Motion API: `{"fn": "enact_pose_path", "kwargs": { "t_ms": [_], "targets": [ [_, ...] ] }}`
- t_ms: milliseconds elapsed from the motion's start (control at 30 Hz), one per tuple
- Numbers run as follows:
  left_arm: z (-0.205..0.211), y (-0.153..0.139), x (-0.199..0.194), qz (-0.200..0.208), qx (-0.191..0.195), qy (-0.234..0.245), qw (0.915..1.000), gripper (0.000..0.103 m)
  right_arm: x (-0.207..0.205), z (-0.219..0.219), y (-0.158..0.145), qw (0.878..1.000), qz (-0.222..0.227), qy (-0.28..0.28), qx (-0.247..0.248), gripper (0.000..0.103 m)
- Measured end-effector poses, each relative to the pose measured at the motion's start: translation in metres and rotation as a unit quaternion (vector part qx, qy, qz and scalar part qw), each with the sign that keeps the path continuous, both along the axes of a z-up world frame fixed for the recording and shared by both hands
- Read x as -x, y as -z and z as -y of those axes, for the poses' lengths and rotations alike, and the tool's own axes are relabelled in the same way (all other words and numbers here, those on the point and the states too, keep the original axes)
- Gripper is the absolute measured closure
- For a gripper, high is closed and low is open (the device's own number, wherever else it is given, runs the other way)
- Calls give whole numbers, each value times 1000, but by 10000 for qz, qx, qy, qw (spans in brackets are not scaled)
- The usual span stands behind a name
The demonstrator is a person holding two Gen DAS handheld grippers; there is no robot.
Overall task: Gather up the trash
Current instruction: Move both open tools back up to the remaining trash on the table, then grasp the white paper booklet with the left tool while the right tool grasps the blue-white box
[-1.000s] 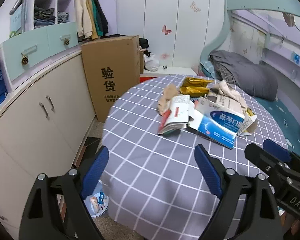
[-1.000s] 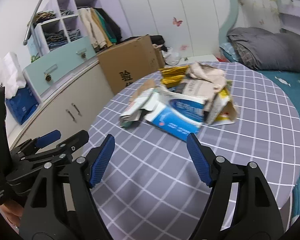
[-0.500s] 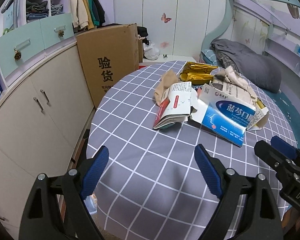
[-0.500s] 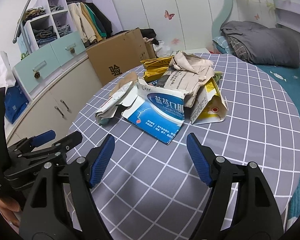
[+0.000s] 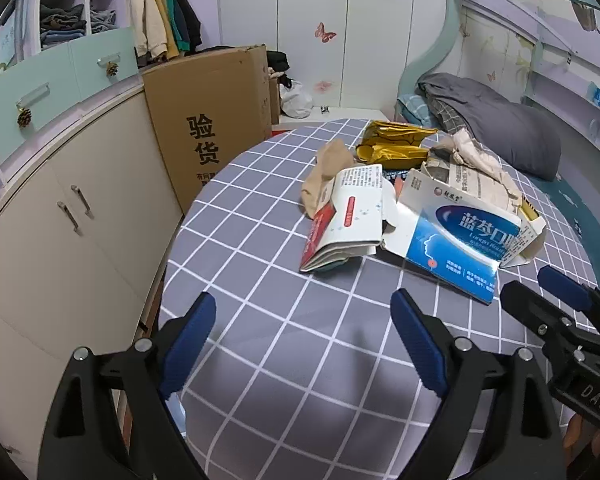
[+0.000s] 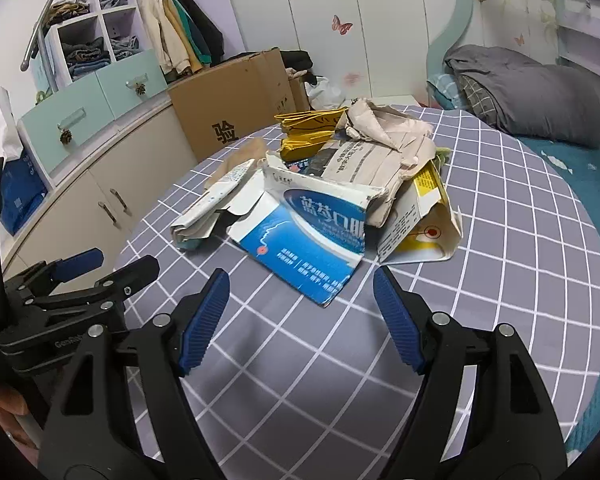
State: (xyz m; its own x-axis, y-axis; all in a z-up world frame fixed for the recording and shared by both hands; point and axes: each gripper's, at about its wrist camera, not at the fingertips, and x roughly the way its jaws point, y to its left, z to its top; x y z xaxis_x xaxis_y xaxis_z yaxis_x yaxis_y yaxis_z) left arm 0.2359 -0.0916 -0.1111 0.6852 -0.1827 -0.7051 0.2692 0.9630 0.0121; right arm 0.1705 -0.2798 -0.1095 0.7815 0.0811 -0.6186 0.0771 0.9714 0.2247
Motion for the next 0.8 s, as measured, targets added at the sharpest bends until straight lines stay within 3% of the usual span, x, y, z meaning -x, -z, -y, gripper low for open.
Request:
{"fn": "enact_pose_path", "kwargs": {
  "t_ms": [433, 633, 800],
  "targets": [
    [14, 9, -28, 84, 43, 272, 9996, 16, -19, 13, 1, 9996, -4, 110, 262, 29],
    [34, 10, -50, 111, -295, 488, 9983, 16, -26, 15, -3, 9968, 54, 261, 758, 28],
    [43, 15, -66, 17, -475, 508, 9976, 18, -39, 13, -8, 9937, 157, -47, 1111, 27]
  ]
}}
